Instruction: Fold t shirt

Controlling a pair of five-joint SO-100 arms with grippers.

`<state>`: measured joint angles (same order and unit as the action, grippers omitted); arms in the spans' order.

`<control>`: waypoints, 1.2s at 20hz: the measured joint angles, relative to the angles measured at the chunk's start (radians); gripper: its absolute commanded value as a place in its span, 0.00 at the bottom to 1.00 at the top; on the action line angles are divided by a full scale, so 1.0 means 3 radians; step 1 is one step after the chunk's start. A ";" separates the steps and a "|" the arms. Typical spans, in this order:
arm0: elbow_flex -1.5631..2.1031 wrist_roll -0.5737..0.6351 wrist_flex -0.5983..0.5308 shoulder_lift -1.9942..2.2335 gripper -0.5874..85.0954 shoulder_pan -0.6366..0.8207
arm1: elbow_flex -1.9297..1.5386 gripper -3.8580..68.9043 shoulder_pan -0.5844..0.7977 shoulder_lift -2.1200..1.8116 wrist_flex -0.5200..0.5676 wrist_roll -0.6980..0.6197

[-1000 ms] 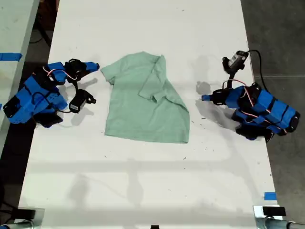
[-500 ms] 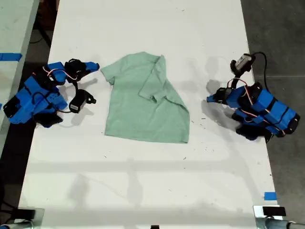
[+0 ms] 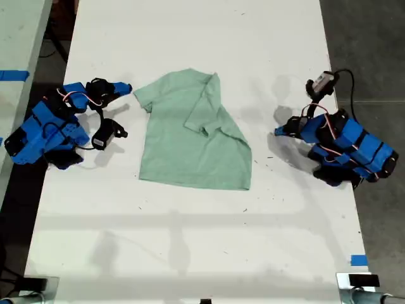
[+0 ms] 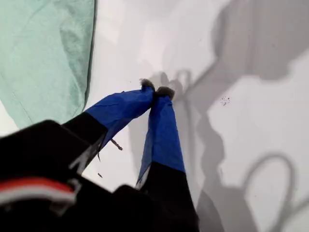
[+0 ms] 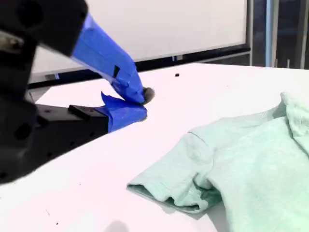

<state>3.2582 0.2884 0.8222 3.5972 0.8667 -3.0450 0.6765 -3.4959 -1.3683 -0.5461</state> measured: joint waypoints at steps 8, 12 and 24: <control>0.0000 0.0000 0.0000 0.0000 0.00 0.0000 | 0.0000 0.08 -0.0051 0.0000 0.0000 0.0000; 0.0000 0.0000 0.0000 0.0000 0.00 0.0000 | 0.0000 0.08 -0.0072 0.0000 0.0000 0.0000; 0.0000 0.0000 0.0000 0.0000 0.00 0.0000 | 0.0000 0.08 -0.0072 0.0000 0.0000 0.0000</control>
<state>3.2582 0.2884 0.8222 3.5972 0.8667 -3.0450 0.6550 -3.4959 -1.3683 -0.5461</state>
